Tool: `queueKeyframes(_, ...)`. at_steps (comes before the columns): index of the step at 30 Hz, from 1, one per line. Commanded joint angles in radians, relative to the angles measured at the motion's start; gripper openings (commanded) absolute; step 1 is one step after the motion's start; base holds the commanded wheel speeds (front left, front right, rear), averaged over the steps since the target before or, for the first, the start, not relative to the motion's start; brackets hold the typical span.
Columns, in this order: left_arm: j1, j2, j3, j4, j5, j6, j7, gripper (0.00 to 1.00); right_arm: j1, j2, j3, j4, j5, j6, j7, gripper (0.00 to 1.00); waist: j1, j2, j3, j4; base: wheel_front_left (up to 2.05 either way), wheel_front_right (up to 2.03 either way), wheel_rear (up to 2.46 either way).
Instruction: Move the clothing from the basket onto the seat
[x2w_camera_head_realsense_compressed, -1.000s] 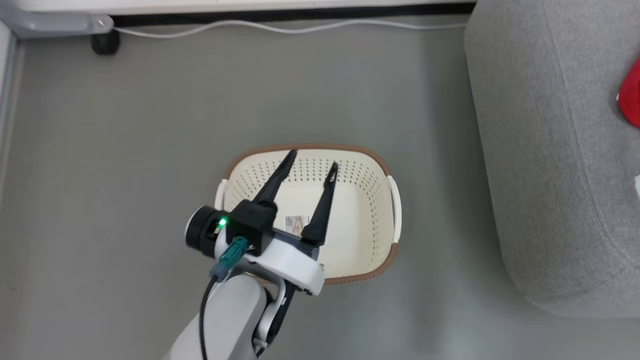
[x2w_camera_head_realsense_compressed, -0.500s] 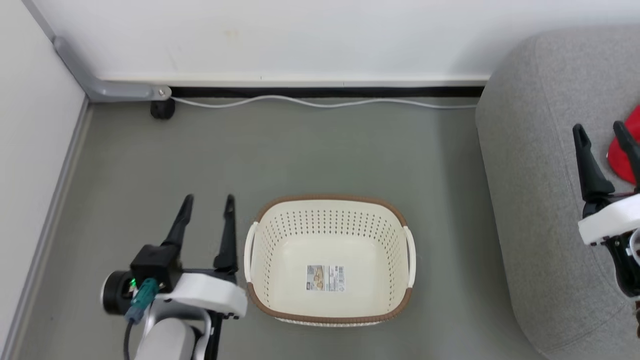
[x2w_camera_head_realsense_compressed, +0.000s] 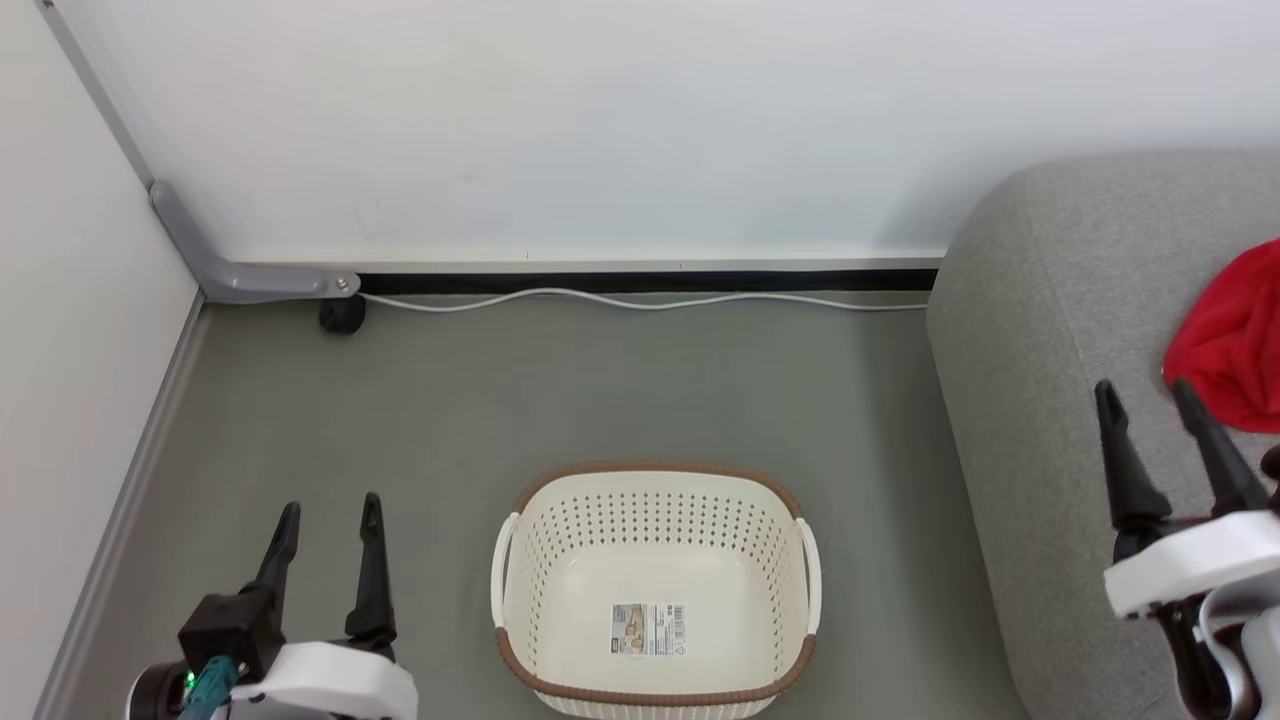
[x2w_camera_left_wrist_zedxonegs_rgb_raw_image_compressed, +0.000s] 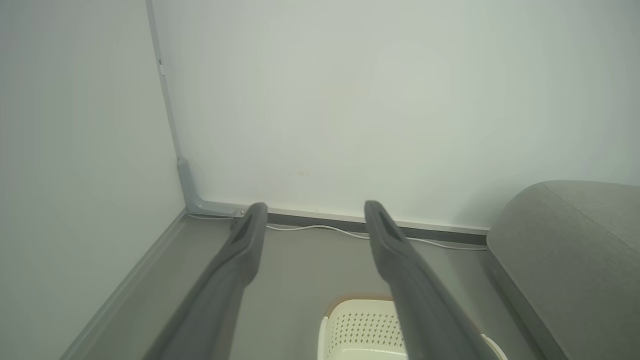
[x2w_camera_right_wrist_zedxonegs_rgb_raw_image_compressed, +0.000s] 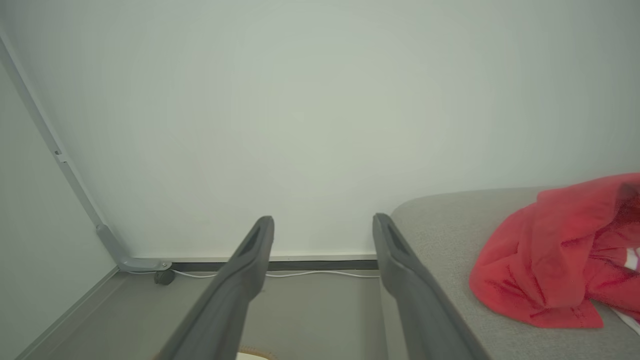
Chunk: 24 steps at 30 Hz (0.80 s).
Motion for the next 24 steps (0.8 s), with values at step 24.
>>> queueKeyframes(24, 0.072, 0.007, 0.065, -0.052, 0.013, -0.039, -0.005, 1.00, 0.121, 0.055, -0.038, -0.074, -0.109, 0.003, -0.006, 1.00, 0.0000, 0.0000, -0.050, -0.038, 0.00, 0.00, 0.00)
